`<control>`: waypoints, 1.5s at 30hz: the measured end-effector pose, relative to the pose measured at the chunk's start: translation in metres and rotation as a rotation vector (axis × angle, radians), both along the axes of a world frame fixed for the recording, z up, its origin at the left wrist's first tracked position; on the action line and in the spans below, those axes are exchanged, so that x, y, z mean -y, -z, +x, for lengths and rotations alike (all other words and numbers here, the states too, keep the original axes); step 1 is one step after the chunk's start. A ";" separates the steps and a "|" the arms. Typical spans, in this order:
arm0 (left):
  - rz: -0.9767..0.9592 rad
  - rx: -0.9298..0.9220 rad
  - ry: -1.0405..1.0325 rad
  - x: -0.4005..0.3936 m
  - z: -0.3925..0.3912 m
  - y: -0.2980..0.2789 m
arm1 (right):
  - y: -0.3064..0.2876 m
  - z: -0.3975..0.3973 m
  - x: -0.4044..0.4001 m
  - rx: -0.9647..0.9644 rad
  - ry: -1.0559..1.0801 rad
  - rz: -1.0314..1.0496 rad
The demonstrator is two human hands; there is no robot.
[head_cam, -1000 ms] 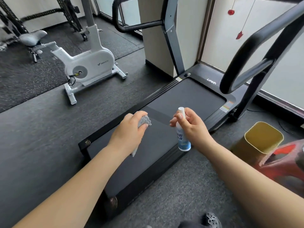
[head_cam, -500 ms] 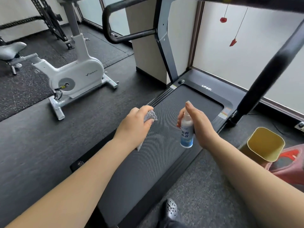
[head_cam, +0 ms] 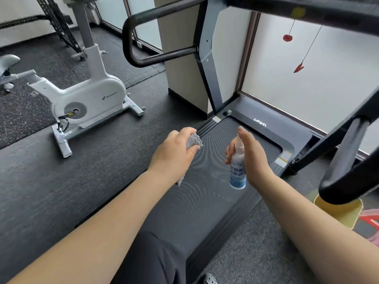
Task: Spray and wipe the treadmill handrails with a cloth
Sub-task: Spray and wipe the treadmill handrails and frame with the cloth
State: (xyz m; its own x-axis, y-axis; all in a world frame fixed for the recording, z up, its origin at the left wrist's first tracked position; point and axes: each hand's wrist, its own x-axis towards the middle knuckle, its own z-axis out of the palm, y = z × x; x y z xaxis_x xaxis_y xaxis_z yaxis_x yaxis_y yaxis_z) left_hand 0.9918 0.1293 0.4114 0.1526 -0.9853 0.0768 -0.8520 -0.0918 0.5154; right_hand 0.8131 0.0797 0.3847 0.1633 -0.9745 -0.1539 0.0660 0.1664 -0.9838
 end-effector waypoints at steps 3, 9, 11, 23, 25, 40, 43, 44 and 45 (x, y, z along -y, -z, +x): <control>0.001 -0.015 0.005 0.034 0.013 -0.001 | 0.000 0.012 0.029 -0.008 0.016 0.008; -0.036 -0.006 0.025 0.104 0.048 -0.011 | -0.007 0.050 0.091 -0.046 0.027 0.003; -0.051 0.001 0.032 0.132 0.069 -0.018 | -0.014 0.069 0.115 -0.059 0.030 0.009; 0.085 -0.046 0.349 0.240 0.153 -0.127 | -0.134 0.140 0.208 -0.095 0.037 0.041; 0.043 -0.053 0.374 0.258 0.157 -0.141 | -0.147 0.141 0.220 -0.088 0.050 0.034; 0.127 -0.108 0.193 0.398 0.136 -0.177 | -0.191 0.121 0.377 -0.176 -0.033 0.027; 0.110 -0.081 0.126 0.420 0.131 -0.182 | -0.195 0.118 0.407 -0.228 -0.072 0.024; 0.072 -0.089 0.098 0.427 0.132 -0.184 | -0.195 0.119 0.416 -0.229 -0.086 0.023; 0.035 -0.102 0.076 0.432 0.134 -0.186 | -0.195 0.121 0.424 -0.225 -0.100 0.025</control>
